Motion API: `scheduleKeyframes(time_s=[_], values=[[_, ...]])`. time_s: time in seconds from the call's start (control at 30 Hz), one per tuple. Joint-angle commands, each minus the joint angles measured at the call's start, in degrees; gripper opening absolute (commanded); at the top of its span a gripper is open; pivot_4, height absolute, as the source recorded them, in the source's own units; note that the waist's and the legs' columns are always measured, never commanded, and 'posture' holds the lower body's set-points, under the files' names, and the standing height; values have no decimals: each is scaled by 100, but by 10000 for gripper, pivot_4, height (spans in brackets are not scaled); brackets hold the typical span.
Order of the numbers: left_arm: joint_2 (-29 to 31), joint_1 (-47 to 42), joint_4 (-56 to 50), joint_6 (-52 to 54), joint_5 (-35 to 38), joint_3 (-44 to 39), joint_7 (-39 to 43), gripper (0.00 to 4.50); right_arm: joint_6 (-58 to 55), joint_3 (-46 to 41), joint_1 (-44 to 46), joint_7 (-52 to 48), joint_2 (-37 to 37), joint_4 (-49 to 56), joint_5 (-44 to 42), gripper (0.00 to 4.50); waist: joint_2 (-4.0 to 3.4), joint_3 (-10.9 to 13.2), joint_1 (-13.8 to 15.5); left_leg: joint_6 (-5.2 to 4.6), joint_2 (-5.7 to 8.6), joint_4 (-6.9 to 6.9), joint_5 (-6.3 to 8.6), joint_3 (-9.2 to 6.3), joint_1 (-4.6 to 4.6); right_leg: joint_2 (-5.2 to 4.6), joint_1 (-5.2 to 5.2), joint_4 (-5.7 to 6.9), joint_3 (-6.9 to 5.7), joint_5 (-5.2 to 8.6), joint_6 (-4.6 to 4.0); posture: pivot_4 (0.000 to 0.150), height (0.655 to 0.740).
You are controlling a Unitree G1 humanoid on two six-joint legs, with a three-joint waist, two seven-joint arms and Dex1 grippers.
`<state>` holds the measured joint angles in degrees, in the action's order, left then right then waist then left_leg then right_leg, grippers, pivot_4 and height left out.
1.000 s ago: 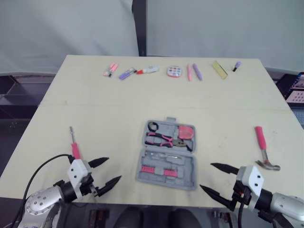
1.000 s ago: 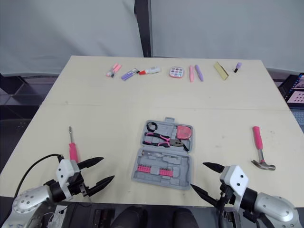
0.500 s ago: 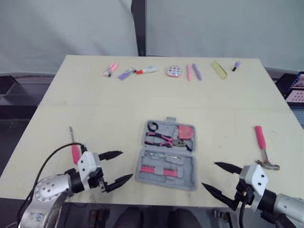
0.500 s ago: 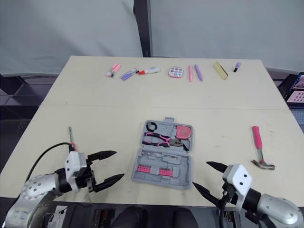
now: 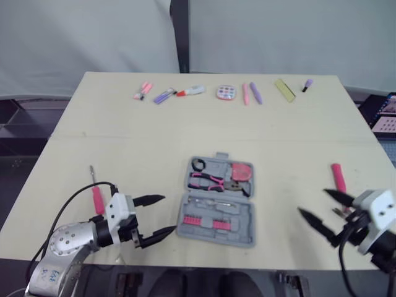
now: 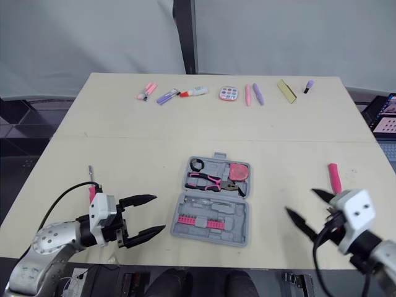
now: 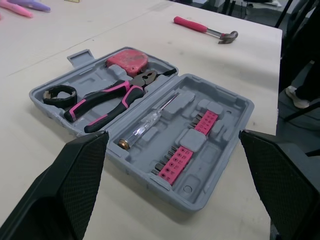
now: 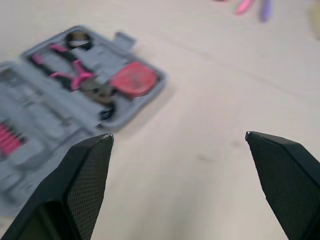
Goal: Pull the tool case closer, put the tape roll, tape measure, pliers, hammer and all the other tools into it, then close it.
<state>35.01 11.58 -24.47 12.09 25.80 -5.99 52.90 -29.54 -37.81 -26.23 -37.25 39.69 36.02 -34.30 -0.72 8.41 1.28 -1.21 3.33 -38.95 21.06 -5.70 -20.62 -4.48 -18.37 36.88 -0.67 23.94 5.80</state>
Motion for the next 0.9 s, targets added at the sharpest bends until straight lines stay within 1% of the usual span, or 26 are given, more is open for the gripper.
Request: scheduleKeyframes(time_s=[0.03,0.27,0.43,0.53,0.7,0.87,0.9], values=[[76,-35,-174,-11,172,-68,88,44821,-357,-351,99,266,13,-29,-202,45000,-1,0,1,0,0,0,0,0,-1,0,0,2,0,0,0,1500,7134],[117,-144,-101,-79,211,-16,210,44821,-740,-739,569,862,-66,-711,-108,45000,-3,1,3,-1,2,-5,0,1,-10,-1,0,1,1,0,0,1500,7134],[151,-167,-83,-98,250,35,386,44821,-1240,-724,860,824,378,-1309,-81,45000,-21,10,-2,-1,2,-3,0,6,-11,0,-2,0,1,0,0,1500,7134],[136,-156,-106,-97,241,19,377,44821,-1624,-661,1223,843,703,-1617,-143,45000,-32,16,-21,-3,1,-4,-1,17,-12,0,-3,-2,4,0,0,1500,7134],[154,-133,-165,-98,215,31,380,44821,-2179,-414,1757,961,943,-1833,-105,45000,-40,21,-12,-3,-4,-6,-1,19,-23,3,-8,-2,1,0,0,1500,7134],[156,-131,-179,-139,162,56,366,44821,-3314,49,2340,1167,1262,-2340,-80,45000,-40,21,4,-5,-2,-15,-2,18,-39,1,-16,-3,0,0,0,1500,7134],[153,-129,-178,-149,153,62,363,44821,-3401,109,2476,1188,1302,-2481,-39,45000,-40,22,6,-5,-2,-16,-2,16,-41,1,-17,-3,0,0,0,1500,7134]])
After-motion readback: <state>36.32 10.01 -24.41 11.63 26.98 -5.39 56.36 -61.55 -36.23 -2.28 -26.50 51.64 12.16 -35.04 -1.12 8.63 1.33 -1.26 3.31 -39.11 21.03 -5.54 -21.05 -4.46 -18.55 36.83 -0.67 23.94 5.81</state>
